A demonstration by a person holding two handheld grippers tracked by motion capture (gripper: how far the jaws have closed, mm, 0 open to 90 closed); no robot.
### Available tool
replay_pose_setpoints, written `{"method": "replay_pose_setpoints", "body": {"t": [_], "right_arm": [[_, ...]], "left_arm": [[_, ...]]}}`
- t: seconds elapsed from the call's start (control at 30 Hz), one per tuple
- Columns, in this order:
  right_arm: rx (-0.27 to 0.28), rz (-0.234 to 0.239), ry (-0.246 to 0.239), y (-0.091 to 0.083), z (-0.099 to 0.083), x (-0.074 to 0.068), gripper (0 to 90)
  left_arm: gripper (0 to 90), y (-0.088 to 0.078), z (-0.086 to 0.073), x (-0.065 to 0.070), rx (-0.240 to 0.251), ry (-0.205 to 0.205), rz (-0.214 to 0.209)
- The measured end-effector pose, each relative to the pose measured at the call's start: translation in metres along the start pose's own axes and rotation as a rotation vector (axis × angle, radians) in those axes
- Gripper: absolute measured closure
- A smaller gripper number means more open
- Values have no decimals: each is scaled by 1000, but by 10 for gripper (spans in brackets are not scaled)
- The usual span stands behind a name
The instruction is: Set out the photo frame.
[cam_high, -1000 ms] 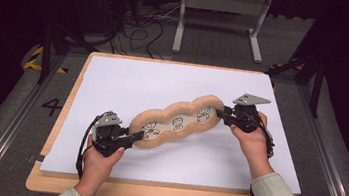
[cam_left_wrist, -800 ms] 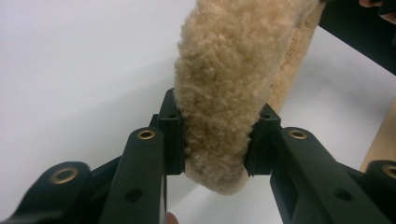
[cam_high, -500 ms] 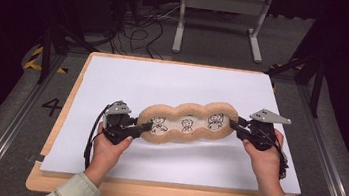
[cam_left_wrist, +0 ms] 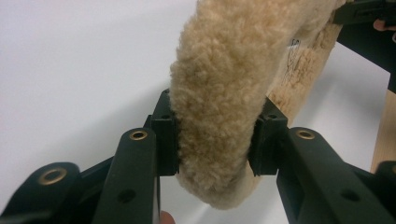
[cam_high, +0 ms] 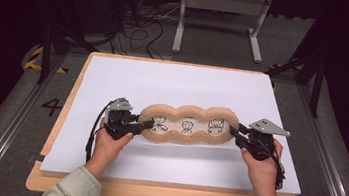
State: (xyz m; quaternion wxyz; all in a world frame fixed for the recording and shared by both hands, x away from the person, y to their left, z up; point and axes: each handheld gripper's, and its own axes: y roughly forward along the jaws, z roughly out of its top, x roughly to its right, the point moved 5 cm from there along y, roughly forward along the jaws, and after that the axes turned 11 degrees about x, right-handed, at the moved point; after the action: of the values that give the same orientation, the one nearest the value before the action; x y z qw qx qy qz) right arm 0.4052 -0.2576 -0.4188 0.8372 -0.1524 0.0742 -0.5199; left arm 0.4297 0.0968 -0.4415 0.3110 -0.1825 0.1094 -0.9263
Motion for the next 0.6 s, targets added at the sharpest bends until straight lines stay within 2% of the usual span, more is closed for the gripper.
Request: {"method": "replay_pose_setpoints", "body": {"t": [0.2,0.4,0.6], "right_arm": [[-1,-8,23,2,-15,-2,693],[-30,0,20,6,-26,-6,685],[-22,3,5,2,-26,-9,684]], "left_arm": [[619,3,-4,-4,-21,21,-12],[609,7,-11,-11,-61,-9,-16],[588,7,-13,-11,-93,-40,-15]]}}
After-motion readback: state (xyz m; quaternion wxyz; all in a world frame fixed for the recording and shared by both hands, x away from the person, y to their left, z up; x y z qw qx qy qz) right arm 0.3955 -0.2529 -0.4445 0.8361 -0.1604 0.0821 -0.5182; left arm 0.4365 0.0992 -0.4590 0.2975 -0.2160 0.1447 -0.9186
